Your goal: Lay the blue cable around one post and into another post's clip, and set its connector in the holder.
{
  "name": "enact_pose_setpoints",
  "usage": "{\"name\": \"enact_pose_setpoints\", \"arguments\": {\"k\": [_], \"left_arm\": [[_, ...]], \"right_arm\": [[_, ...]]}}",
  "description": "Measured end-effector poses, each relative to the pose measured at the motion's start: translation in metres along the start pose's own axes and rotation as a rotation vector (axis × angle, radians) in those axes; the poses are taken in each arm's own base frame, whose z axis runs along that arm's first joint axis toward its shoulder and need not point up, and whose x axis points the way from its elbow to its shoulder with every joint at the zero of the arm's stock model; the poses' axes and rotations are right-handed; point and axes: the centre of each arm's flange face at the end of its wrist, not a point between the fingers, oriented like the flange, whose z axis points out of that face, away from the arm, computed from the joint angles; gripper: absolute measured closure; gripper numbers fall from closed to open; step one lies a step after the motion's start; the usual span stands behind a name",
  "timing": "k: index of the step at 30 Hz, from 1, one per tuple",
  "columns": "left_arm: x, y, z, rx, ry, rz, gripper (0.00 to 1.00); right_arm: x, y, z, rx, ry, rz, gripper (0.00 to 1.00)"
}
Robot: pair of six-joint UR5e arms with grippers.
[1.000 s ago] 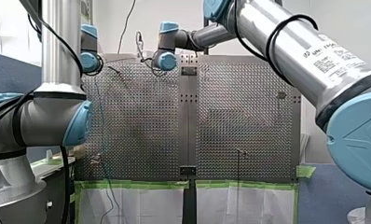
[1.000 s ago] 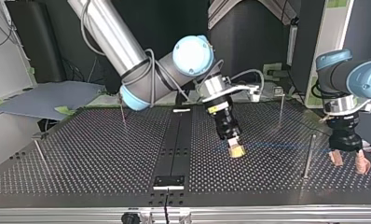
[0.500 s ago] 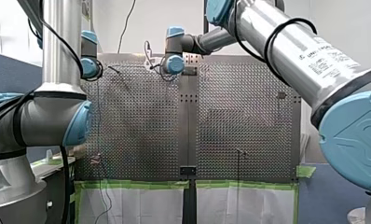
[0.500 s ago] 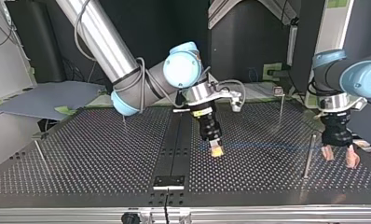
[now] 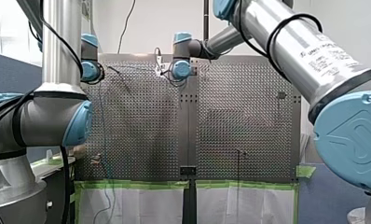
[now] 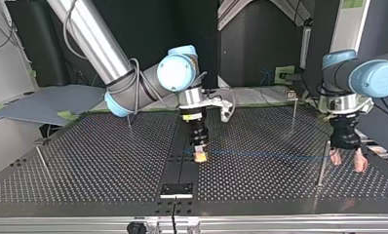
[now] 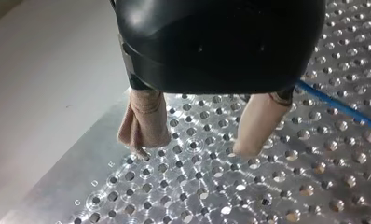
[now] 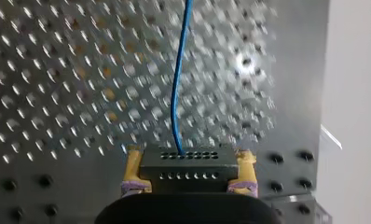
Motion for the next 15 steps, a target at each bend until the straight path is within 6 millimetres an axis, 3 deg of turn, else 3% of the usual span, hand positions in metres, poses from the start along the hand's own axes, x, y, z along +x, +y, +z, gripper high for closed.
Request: {"name": "enact_pose_setpoints", "arguments": {"k": [15], "left_arm": [[0.01,-0.001,-0.004,0.015,-0.011,-0.08,0.0]], "right_arm": [[-0.053,0.036,-0.006,-0.093,0.013,0.014,0.98]]}}
